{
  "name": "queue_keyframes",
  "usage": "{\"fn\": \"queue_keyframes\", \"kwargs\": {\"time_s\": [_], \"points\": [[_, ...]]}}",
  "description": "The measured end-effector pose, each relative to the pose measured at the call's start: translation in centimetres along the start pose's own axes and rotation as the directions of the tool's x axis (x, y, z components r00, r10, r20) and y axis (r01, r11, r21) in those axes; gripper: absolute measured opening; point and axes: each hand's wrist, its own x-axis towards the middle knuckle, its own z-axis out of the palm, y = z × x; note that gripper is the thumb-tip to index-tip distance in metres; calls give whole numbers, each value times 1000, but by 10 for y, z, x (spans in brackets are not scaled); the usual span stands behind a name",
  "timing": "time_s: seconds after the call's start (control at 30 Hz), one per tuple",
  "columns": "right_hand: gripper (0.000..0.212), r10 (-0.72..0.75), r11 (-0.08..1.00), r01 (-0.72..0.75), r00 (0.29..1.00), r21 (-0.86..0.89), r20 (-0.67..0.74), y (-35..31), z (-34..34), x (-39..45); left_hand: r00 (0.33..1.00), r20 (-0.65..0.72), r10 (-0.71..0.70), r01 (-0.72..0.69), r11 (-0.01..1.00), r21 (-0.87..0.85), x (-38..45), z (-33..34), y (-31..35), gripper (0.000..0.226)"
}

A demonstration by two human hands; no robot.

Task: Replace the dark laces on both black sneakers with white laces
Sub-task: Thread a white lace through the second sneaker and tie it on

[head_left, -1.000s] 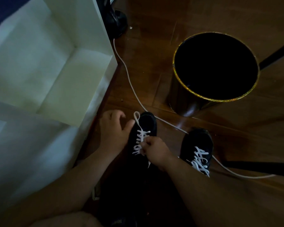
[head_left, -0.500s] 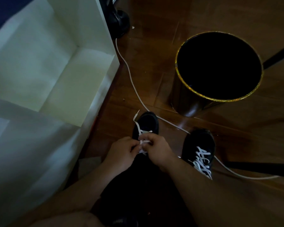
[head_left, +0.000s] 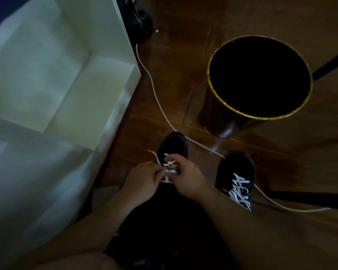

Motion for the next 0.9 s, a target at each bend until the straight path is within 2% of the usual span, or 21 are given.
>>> {"fn": "queue_keyframes", "kwargs": {"time_s": [0.07, 0.17, 0.27, 0.33, 0.43, 0.47, 0.53, 0.6, 0.67, 0.73, 0.8, 0.87, 0.9], "points": [[40, 58, 985, -66, 997, 161, 57, 2, 3, 3, 997, 46, -57, 59, 997, -43, 4, 1, 0, 27], [40, 84, 984, -85, 996, 155, 18, 6, 4, 4, 995, 57, -83, 89, 989, -115, 7, 0, 2, 26], [22, 38, 999, -40, 998, -24, -59, 8, 1, 3, 992, 66, -110, 120, 977, -176, 5, -3, 7, 32], [11, -43, 985, 31, 997, -168, -71, 11, 0, 4, 993, 15, -121, 122, 986, -113, 2, -3, 6, 31], [11, -223, 839, 191, 975, -509, -2, 26, -11, 3, 986, -51, -159, 164, 982, 95, -3, -9, -3, 25], [15, -211, 787, 187, 977, -588, 29, 33, -19, 0, 980, -52, -194, 199, 969, 144, -4, -12, -7, 25], [20, -126, 721, 160, 987, -675, 99, 39, -34, -9, 957, -50, -285, 289, 949, 122, -7, -14, -10, 25], [24, -24, 712, 94, 994, -696, 109, 30, -36, -18, 953, -54, -298, 302, 951, 66, -7, -13, -4, 25], [48, 125, 784, -76, 991, -616, 36, 20, -30, -15, 975, -59, -215, 220, 970, 106, -6, -11, 1, 24], [54, 222, 833, -189, 975, -521, 1, 15, -23, -10, 983, -92, -161, 172, 976, 133, -7, -11, 1, 21], [45, 178, 864, -146, 984, -482, 21, 19, -22, -7, 980, -104, -170, 185, 970, 155, -7, -14, -6, 20], [38, 46, 862, 17, 993, -507, 110, 21, -24, -10, 978, -95, -188, 204, 959, 198, -9, -14, -10, 21], [34, -21, 819, 119, 984, -561, 179, 22, -26, -10, 979, -85, -187, 202, 955, 219, -9, -14, -11, 21]]}}
